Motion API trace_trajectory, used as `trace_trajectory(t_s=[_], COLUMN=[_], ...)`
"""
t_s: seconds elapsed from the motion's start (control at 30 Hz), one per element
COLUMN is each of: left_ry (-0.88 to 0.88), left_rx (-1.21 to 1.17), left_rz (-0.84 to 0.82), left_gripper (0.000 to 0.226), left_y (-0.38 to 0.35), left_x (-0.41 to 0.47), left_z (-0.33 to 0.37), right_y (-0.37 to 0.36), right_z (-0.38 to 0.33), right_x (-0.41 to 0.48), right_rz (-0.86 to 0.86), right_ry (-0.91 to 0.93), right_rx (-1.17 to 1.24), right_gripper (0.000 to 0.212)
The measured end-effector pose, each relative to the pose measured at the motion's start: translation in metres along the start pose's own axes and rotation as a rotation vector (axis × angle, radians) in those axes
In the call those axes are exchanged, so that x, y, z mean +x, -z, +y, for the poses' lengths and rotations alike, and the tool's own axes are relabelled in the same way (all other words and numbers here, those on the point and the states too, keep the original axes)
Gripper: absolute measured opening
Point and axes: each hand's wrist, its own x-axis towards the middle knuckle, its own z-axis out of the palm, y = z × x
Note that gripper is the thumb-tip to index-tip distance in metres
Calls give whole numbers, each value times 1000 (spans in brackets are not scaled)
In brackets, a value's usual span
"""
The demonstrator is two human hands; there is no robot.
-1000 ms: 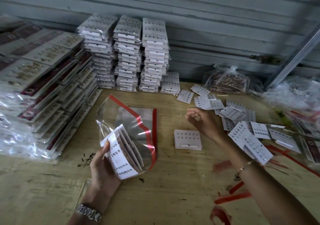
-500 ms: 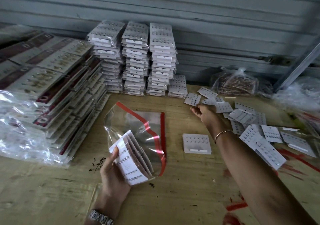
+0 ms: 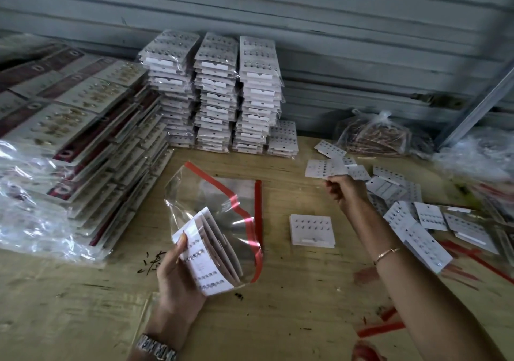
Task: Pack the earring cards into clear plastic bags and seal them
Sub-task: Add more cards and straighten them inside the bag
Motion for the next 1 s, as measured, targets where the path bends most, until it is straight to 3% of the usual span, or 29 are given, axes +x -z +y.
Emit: trace_trajectory(t_s=[0.17, 0.33, 0.43, 0.53, 0.63, 0.7, 0.77, 0.83, 1.0], left_ry=[10, 0, -4, 2, 8, 10, 7, 9, 3], left_rx=[16, 23, 7, -7, -16, -18, -16, -20, -22], left_rz=[2, 0, 17, 23, 22, 30, 33, 35, 27], left_gripper=[59, 58, 52, 52, 50, 49, 48, 48, 50], left_y=[0, 1, 2, 3, 3, 4, 4, 3, 2], left_x=[0, 0, 0, 0, 0, 1, 0, 0, -1], left_z=[0, 0, 0, -1, -1, 0, 0, 0, 1], right_y=[30, 38, 41, 41, 43, 44, 40, 33, 22], right_z=[14, 26, 22, 10, -4, -11, -14, -14, -12], right_x=[-28, -44, -48, -42, -28, -18, -12, -8, -1], right_rz=[-86, -166, -219, -229, -234, -367, -566, -658, -569], right_ry=[-20, 22, 119, 354, 695, 809, 782, 725, 657], right_rx=[91, -45, -318, -509, -907, -1175, -1293, -1361, -1387], right_gripper=[21, 12, 11, 9, 31, 56, 71, 76, 67])
